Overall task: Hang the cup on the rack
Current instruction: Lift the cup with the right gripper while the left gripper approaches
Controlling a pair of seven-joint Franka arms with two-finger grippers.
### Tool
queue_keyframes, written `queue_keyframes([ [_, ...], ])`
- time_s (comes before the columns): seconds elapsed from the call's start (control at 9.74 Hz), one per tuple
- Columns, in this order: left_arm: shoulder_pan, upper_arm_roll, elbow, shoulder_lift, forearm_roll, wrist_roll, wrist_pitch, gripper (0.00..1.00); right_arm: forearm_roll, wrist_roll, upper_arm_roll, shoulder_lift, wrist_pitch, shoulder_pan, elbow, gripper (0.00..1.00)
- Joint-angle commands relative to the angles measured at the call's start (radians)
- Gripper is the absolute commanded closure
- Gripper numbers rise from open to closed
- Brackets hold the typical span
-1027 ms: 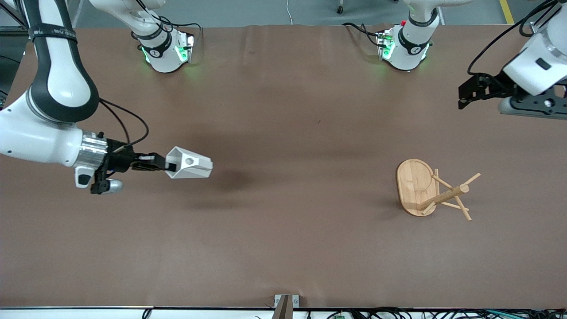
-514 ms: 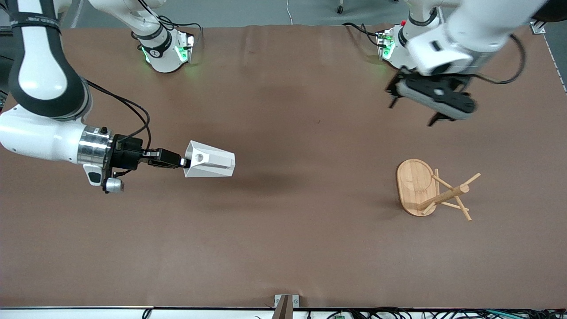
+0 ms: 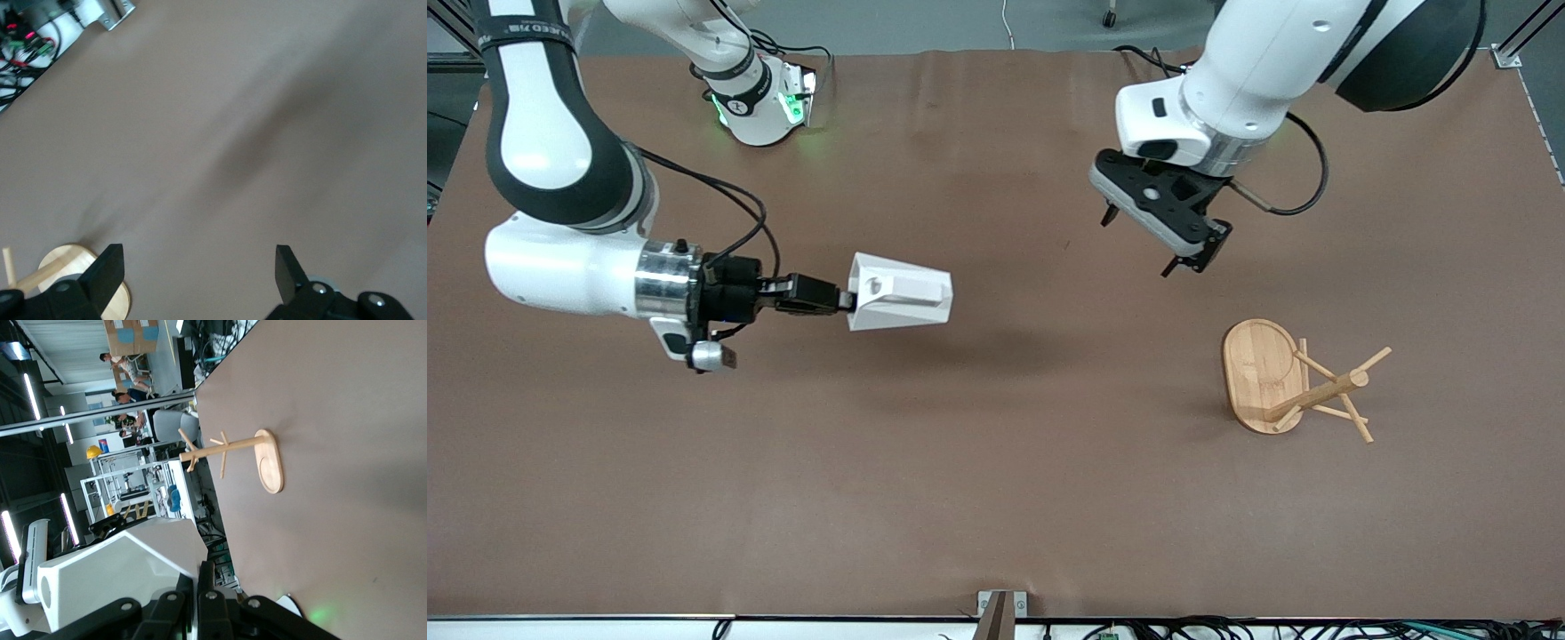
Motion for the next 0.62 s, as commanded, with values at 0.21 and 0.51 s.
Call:
queue_keyframes([
  [0.21,0.005,-0.091,0.014,0.057,-0.03,0.236,0.003,0.0,0.05,-0.014,0.094,0.012,-0.037,-0.067,-0.005,1.0],
  [0.51,0.005,-0.104,0.039,0.061,-0.031,0.391,0.004,0.02,0.089,-0.115,0.094,0.046,-0.146,-0.067,-0.022,1.0],
])
